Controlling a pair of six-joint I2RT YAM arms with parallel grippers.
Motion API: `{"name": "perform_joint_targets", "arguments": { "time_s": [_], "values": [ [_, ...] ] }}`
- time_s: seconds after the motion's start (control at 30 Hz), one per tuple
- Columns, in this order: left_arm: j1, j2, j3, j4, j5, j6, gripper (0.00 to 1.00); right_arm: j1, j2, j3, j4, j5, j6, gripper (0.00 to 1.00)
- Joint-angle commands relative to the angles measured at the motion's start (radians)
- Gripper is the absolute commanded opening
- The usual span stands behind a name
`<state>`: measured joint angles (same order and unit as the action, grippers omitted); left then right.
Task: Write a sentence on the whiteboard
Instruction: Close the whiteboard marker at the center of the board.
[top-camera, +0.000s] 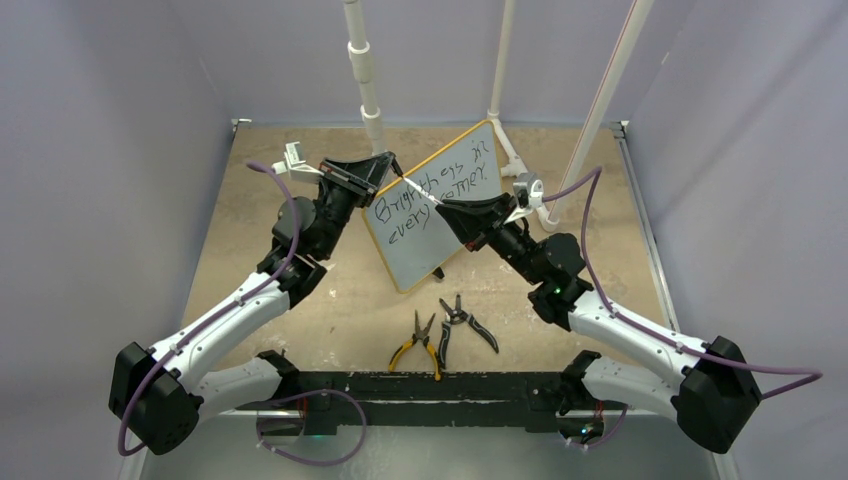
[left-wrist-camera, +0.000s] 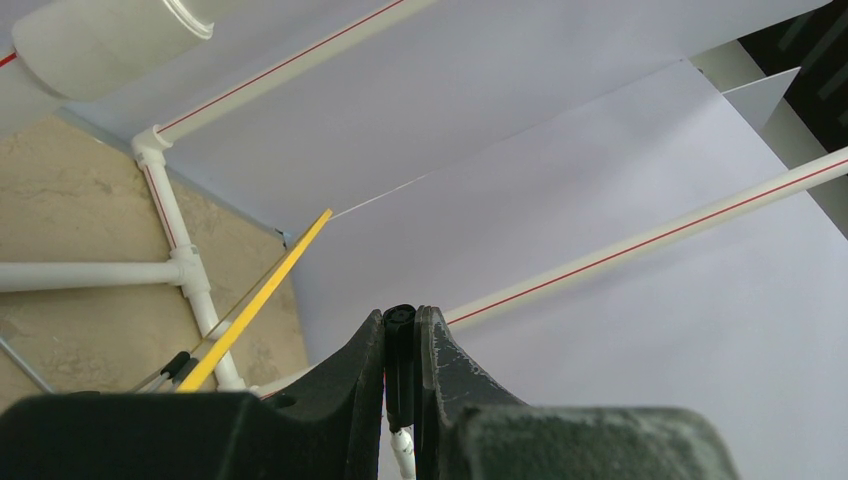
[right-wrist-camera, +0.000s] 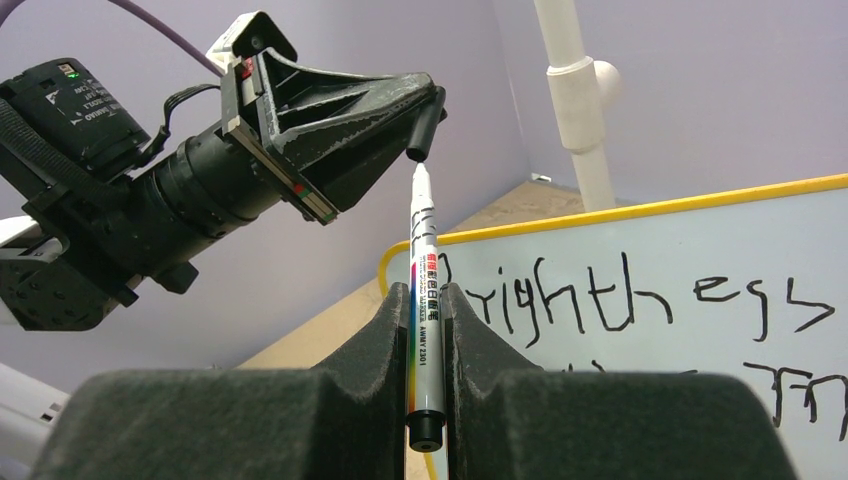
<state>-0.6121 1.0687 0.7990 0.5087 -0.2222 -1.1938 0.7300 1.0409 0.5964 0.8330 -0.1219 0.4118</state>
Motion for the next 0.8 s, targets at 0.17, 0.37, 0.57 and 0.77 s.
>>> {"name": "perform_joint_targets", "arguments": {
  "time_s": [0.17,0.37,0.57,0.77],
  "values": [
    [-0.016,0.002,0.002,0.024,-0.002,0.002,0.0,0.001,-0.024,0.044,0.044,0.034,0.015,0.0],
    [-0.018,0.001,0.001,0.015,-0.009,0.014,0.0,0.002,-0.026,0.041,0.051,0.034,0.027,0.0],
    [-0.024,-0.004,0.004,0.001,-0.02,0.04,0.0,0.001,-0.026,0.043,0.047,0.043,0.036,0.0],
    [-0.029,-0.008,0.002,0.003,-0.023,0.042,0.0,0.002,-0.014,0.04,0.046,0.065,0.042,0.0]
  ]
}}
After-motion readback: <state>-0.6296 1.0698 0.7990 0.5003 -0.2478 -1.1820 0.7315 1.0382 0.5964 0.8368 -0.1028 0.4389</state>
